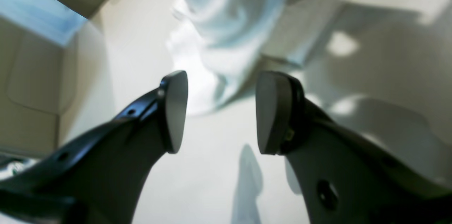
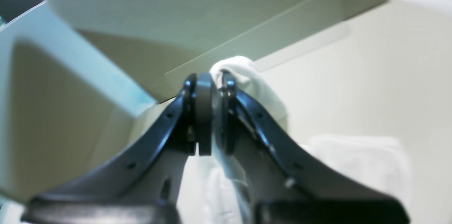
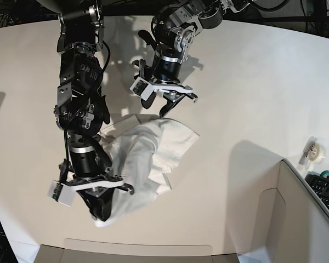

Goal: Layout the t-shirt on the table in an organized manner, then fold the t-shirt properly

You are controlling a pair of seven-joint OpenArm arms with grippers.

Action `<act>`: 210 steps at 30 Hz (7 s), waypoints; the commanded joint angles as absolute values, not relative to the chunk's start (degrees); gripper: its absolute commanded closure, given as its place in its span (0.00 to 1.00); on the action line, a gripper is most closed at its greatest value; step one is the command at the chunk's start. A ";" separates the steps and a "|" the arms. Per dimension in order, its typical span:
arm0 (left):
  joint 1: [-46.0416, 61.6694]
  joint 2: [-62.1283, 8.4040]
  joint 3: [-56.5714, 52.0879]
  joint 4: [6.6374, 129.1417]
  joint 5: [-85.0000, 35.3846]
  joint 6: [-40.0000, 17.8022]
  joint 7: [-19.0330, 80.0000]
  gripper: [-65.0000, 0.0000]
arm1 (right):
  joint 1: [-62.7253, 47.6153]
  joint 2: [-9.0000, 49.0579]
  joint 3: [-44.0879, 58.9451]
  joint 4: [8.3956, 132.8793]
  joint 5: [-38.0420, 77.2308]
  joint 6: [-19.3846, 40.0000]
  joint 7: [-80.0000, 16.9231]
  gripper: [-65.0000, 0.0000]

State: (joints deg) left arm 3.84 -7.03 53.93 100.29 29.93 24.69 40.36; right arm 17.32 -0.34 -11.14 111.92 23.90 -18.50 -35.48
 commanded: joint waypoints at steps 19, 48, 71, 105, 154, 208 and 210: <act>1.10 -5.58 53.76 88.48 28.18 40.00 34.59 0.56 | 19.65 -8.92 -28.09 112.92 3.91 -17.80 -33.71 1.00; -5.67 -5.67 53.67 84.09 28.26 40.00 34.68 0.56 | 21.58 -9.00 -29.67 113.54 -0.31 -17.80 -33.63 1.00; -10.42 -5.49 49.98 78.55 28.26 40.00 34.68 0.56 | 20.26 -9.00 -32.92 115.74 -0.22 -17.80 -33.63 1.00; -9.89 -5.76 39.60 83.82 28.18 40.00 34.15 0.56 | 17.27 -8.04 -32.40 116.09 -0.40 -17.80 -33.63 1.00; -2.15 -9.71 20.70 114.51 28.18 24.13 38.29 1.00 | 22.55 -4.53 -32.84 113.89 -24.04 -17.80 -33.98 1.00; -33.80 -43.12 4.79 119.25 28.35 16.31 39.69 1.00 | 50.95 -9.00 -36.97 88.22 -6.29 -18.24 -16.66 1.00; -31.78 -43.30 4.79 119.25 28.44 16.31 40.04 1.00 | 48.31 -9.00 -36.97 88.31 -6.29 -18.24 -16.84 1.00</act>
State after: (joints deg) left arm -31.07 -42.24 5.63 118.69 27.24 15.05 40.27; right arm 46.37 -8.69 -37.50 87.37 -5.32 -16.86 -18.13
